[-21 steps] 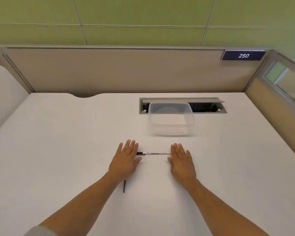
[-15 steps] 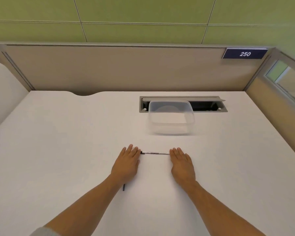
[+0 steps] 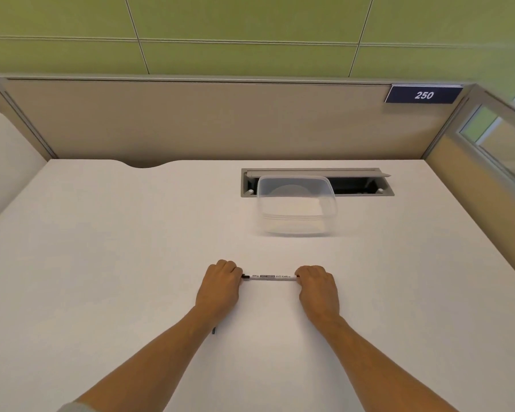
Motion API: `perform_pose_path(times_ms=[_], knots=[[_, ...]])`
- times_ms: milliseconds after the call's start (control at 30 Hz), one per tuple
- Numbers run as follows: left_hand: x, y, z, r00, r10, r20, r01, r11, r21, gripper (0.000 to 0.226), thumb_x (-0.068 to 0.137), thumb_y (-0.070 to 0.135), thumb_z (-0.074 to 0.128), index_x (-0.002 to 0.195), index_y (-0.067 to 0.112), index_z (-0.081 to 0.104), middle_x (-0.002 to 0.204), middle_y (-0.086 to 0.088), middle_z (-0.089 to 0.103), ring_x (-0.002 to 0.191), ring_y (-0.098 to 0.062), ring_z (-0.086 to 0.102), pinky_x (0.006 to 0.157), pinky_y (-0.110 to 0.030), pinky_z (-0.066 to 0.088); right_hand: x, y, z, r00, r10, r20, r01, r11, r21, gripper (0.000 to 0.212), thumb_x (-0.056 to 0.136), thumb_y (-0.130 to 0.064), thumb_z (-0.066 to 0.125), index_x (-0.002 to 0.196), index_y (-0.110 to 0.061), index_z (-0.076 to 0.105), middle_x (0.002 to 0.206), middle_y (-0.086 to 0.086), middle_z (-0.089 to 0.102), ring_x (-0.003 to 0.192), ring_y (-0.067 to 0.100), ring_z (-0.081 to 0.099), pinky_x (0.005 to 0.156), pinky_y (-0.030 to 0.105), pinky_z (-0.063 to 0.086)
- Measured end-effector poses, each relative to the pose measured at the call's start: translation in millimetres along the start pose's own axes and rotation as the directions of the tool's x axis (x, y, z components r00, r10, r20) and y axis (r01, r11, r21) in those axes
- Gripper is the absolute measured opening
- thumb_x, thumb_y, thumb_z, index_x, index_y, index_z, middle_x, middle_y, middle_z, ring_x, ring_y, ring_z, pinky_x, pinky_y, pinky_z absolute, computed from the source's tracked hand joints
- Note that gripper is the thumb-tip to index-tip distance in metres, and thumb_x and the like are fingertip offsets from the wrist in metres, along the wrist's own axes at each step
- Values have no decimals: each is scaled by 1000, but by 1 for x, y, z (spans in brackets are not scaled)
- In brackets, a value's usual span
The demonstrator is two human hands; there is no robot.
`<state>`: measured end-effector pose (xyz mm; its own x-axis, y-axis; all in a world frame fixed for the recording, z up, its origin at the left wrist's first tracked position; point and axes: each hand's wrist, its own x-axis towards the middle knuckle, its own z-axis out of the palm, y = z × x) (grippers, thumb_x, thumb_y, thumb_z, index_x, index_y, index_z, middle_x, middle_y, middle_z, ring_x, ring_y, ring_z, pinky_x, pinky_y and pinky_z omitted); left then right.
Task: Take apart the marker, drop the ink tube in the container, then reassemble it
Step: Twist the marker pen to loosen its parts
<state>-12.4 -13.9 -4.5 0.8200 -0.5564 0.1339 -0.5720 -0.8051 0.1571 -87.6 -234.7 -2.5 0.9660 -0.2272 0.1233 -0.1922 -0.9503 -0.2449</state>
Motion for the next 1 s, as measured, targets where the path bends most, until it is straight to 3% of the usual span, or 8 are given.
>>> perform_pose_path(times_ms=[100, 200, 433, 600, 733, 867, 1000], knots=[[-4, 3, -5, 998, 34, -52, -35, 999, -23, 6, 82, 17, 65, 77, 16, 64, 73, 2, 60, 70, -23, 55, 65, -32, 41, -3, 1, 0, 1000, 9, -9, -9, 999, 52, 34, 61, 11, 76, 75, -18, 67, 70, -6, 68, 72, 23, 64, 63, 30, 45], [-8, 8, -10, 995, 87, -57, -87, 996, 19, 30, 88, 31, 39, 81, 19, 65, 75, 4, 62, 74, -22, 56, 72, -33, 36, -4, -4, -5, 1000, 0, -19, 3, 990, 140, 19, 84, 3, 64, 85, -15, 69, 80, -2, 71, 82, 26, 62, 70, 29, 36], [-7, 19, -18, 974, 192, -117, -196, 980, -30, 30, 93, 27, 36, 84, 16, 62, 76, 2, 59, 66, -22, 53, 60, -31, 38, -13, -17, -21, 1000, -16, 15, 11, 956, 293, 18, 99, -12, 51, 102, -14, 69, 95, 0, 71, 94, 22, 58, 77, 31, 43], [-11, 15, -25, 957, 241, -164, -253, 966, -56, 12, 89, 13, 50, 85, 13, 62, 72, -1, 57, 58, -23, 50, 51, -32, 37, -19, -22, -32, 988, 40, 147, -108, 864, 491, 15, 100, -18, 51, 100, -16, 66, 81, -6, 65, 77, 19, 58, 70, 31, 47], [-16, 15, -30, 944, 263, -201, -281, 957, -68, 20, 90, 13, 43, 86, 11, 63, 72, -2, 60, 58, -24, 51, 50, -31, 39, -20, -26, -41, 965, 117, 235, -247, 703, 667, 20, 100, -16, 50, 94, -15, 69, 82, 0, 72, 68, 18, 65, 66, 29, 51], [-18, 15, -35, 934, 268, -237, -292, 954, -69, 16, 86, 6, 49, 87, 10, 64, 76, -3, 64, 63, -26, 55, 51, -32, 45, -18, -29, -50, 913, 176, 369, -399, 574, 715, 32, 102, -25, 44, 85, -8, 65, 71, 4, 70, 53, 16, 56, 53, 31, 48], [-20, 15, -40, 928, 282, -246, -303, 951, -55, 23, 89, 10, 42, 87, 8, 65, 76, -3, 66, 61, -26, 56, 51, -32, 45, -16, -32, -59, 872, 168, 460, -470, 547, 693, 47, 103, -39, 39, 73, -9, 59, 61, 5, 62, 49, 20, 49, 44, 27, 42]])
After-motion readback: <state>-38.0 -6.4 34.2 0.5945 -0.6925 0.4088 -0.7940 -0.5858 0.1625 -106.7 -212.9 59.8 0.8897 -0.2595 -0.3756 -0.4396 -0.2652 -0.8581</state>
